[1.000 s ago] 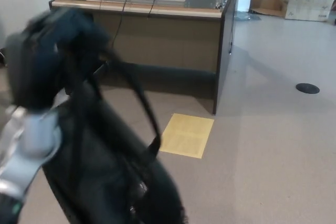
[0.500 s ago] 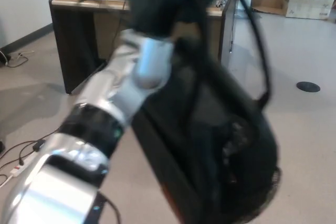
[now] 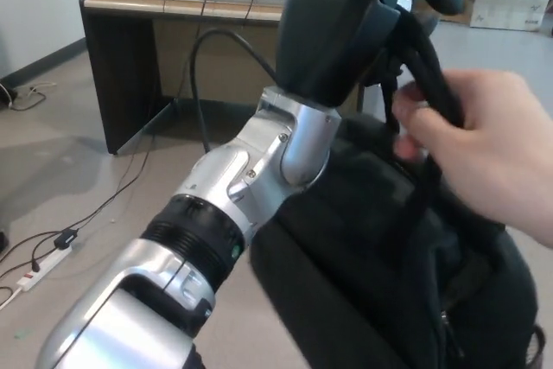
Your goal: A person hands over a black lunchbag to the robot and the robot uses its left hand to grab the strips of the lunchbag, the gives it back to the person.
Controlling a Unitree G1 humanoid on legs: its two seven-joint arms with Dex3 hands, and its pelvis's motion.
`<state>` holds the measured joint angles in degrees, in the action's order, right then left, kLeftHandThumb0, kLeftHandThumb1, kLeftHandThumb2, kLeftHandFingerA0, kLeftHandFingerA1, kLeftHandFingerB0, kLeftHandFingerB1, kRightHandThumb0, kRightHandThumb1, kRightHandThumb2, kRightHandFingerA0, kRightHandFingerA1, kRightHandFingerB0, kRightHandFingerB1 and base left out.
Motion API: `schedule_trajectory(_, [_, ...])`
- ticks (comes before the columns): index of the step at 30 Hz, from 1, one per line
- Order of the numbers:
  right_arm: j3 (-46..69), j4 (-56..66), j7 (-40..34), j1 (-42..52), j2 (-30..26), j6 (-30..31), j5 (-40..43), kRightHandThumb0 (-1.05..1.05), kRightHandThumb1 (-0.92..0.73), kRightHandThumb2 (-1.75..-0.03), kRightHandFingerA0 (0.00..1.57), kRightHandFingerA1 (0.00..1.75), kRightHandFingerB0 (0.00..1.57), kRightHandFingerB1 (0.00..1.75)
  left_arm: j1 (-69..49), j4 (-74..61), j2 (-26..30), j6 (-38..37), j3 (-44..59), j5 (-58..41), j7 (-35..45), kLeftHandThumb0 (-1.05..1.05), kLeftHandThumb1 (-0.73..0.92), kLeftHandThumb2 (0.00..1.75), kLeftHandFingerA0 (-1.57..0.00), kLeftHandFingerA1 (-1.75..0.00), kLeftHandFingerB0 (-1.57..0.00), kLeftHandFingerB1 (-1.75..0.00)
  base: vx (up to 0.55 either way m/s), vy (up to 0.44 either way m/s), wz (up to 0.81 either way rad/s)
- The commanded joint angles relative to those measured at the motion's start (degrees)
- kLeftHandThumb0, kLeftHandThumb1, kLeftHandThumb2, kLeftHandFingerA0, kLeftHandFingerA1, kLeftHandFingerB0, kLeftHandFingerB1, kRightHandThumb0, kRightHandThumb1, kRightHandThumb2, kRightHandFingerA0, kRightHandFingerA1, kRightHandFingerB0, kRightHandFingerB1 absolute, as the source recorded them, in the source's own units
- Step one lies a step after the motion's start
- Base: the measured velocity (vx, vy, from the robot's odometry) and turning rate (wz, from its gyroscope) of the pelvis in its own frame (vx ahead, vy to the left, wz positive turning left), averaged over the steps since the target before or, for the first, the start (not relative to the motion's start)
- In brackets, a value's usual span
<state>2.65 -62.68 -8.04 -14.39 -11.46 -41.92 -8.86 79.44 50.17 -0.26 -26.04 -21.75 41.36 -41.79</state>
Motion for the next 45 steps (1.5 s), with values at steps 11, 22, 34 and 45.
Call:
schedule_trajectory(11, [-0.35, -0.18, -0.99, -0.53, -0.74, -0.29, -0.50, -0.65, -0.68, -0.62, 0.76, 0.50, 0.58, 0.40, -7.93, -12.43, -0.18, 6.34, 2.53, -9.16, 20.62, -0.83, 0.49, 0.84, 0.00, 0.00, 0.00, -0.02, 0.00, 0.000, 0.00])
schedule_trajectory(22, [-0.27, -0.74, -0.55, 0.33, -0.38, -0.75, -0.17, -0.64, -0.68, -0.62, 0.77, 0.51, 0.60, 0.41, -15.81, -37.52, 8.20, 13.46, 5.76, -25.78, 45.60, -1.04, 0.57, 0.59, 0.00, 0.00, 0.00, 0.00, 0.00, 0.000, 0.00])
schedule_trajectory(34, [0.69, -0.33, 0.69, 0.12, -0.63, 0.20, 1.19, -0.61, -0.67, -0.62, 0.76, 0.49, 0.58, 0.41, -39.94, -54.68, 23.10, 17.20, 20.22, -43.40, 51.85, -0.83, 0.44, 0.58, 0.00, 0.00, 0.00, 0.00, 0.00, 0.000, 0.00])
schedule_trajectory(45, [0.92, -0.44, -0.50, -0.16, 0.07, -0.53, 1.14, -0.55, -0.67, -0.61, 0.73, 0.50, 0.42, 0.36, -79.00, -33.70, 25.34, -16.28, 26.97, -37.13, 38.21, -0.51, 0.38, 0.67, -0.12, -0.20, -0.11, -0.19, 0.00, 0.000, 0.00])
